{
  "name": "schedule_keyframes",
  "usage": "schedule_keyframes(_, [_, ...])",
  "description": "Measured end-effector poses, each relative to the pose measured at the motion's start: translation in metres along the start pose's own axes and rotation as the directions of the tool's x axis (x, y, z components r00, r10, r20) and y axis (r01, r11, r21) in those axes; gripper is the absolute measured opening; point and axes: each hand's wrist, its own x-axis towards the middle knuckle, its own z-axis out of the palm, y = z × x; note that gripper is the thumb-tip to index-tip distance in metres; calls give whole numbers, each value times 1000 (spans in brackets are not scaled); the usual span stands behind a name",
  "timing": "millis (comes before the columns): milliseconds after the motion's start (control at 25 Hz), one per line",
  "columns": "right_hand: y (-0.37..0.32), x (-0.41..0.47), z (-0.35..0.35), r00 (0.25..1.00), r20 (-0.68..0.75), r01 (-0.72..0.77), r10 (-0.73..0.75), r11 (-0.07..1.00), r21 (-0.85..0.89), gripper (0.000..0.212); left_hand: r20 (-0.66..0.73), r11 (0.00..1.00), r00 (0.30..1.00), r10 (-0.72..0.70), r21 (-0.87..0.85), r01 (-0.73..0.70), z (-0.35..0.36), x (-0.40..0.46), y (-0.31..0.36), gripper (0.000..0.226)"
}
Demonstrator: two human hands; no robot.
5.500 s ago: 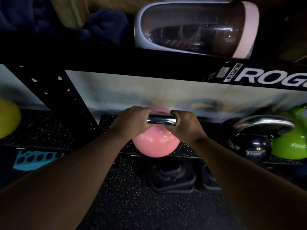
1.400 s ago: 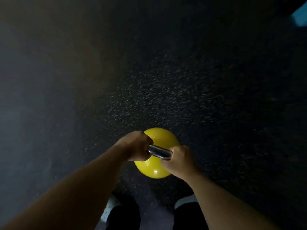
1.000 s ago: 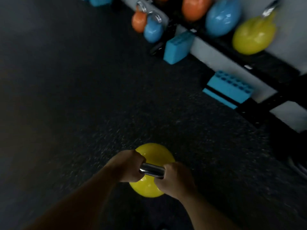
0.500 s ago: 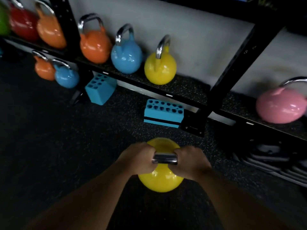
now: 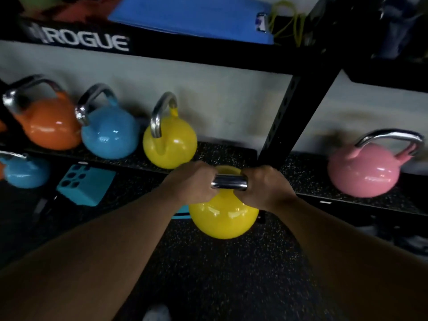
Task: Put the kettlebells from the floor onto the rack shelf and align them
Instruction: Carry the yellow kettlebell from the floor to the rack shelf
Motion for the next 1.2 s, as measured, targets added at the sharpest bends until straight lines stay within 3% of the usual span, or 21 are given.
schedule_keyframes(280, [57,131,-11,988,-64,-138,142,988,69,21,-106,996,991,84,49,-79,-24,148,-41,20])
schedule_keyframes(480, [74,176,16,975,-44,-207,216,966,156,24,-78,1000,997,20,5,-20,4,207,-69,25])
schedule_keyframes(680, [80,219,20,967,-58,-231,248,949,213,22,-117,993,992,-43,-116,29,6,239,-91,20])
schedule_keyframes(880, [90,241,25,937,-85,-312,340,918,243,17,-120,981,985,-122,-168,101,12,263,-93,42])
schedule_keyframes(1000, [93,243,27,930,-99,-317,353,910,268,19,-157,980,981,-113,-183,83,13,266,-95,44])
schedule_keyframes(1200, [84,229,25,926,-100,-332,364,912,242,41,-146,975,984,-104,-208,72,7,252,-88,44])
